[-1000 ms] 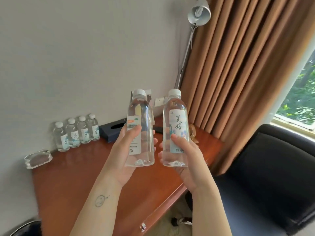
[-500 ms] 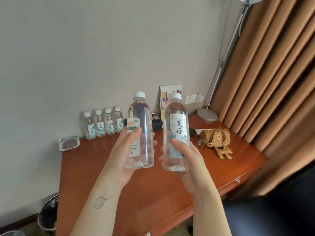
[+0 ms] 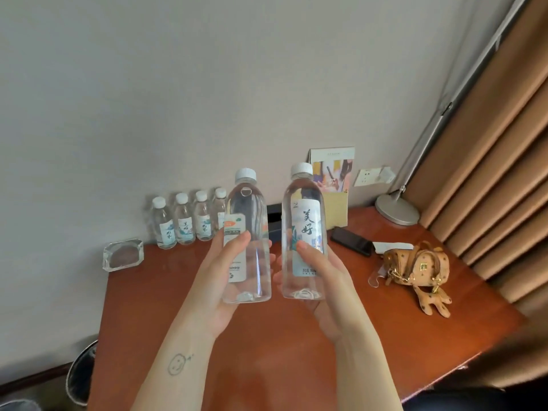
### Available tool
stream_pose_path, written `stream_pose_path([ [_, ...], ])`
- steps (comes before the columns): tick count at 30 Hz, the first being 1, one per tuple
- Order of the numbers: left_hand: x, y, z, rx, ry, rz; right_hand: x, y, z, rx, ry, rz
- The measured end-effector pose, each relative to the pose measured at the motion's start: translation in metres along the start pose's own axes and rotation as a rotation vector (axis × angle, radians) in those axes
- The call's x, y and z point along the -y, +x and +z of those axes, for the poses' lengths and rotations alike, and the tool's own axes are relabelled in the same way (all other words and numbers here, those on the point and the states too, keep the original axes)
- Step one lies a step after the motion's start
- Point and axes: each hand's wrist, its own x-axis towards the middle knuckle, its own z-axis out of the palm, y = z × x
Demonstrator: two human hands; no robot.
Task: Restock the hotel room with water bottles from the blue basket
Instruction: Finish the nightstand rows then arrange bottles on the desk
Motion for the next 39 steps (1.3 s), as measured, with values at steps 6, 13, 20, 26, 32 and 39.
stream_pose_path([
  [6,-0.015,0.023,-0.049,-0.101,0.056,0.048,-0.025,0.053,0.035,0.055,0.040,0.094],
  [13,-0.018,0.039,-0.105,-0.292,0.145,0.171,-0.065,0.102,0.072,0.161,0.038,0.136],
  [20,-0.015,0.077,-0.154,-0.475,0.315,0.275,-0.117,0.153,0.093,0.152,-0.002,0.117],
  [26,-0.005,0.118,-0.200,-0.578,0.448,0.255,-0.158,0.209,0.095,0.145,-0.045,0.154],
  [32,0.008,0.165,-0.232,-0.637,0.587,0.221,-0.191,0.267,0.101,0.186,-0.081,0.172],
  [39,0.027,0.197,-0.263,-0.857,0.849,0.251,-0.228,0.313,0.095,0.249,-0.248,0.134],
])
